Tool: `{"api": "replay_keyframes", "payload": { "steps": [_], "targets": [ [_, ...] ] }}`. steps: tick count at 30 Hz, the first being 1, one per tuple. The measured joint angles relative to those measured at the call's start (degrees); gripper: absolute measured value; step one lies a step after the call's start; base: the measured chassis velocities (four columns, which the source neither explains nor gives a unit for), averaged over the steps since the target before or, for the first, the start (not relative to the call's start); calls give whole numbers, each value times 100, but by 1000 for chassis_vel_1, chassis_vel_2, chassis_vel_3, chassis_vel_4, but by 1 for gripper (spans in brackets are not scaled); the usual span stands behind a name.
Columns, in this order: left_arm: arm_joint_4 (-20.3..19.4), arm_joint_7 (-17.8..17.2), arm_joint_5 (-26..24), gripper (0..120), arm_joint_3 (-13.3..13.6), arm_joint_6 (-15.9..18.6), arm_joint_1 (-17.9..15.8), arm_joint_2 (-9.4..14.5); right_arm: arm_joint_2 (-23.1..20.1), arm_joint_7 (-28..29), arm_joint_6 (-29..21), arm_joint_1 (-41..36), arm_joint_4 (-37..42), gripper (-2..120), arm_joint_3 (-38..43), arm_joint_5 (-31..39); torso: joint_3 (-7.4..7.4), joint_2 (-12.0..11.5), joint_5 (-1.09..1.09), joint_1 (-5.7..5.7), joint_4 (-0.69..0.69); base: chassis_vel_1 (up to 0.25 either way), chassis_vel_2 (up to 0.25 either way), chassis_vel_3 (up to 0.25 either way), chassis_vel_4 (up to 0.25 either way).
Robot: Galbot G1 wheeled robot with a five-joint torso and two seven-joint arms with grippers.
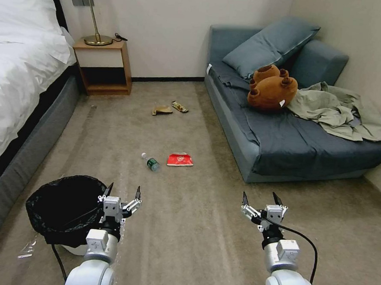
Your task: Pick up the trash bin, then pick up the garbage on the floor and place it into the trash bin.
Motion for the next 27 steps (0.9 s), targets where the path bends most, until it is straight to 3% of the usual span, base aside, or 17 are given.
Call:
{"api": "replay_keyframes", "payload": {
  "steps": [27],
  "targets": [
    [0,0,0,91,0,0,0,0,0,0,0,0,0,100,0,0,0,0,0,0,0,0,0,0,0]
  ]
}}
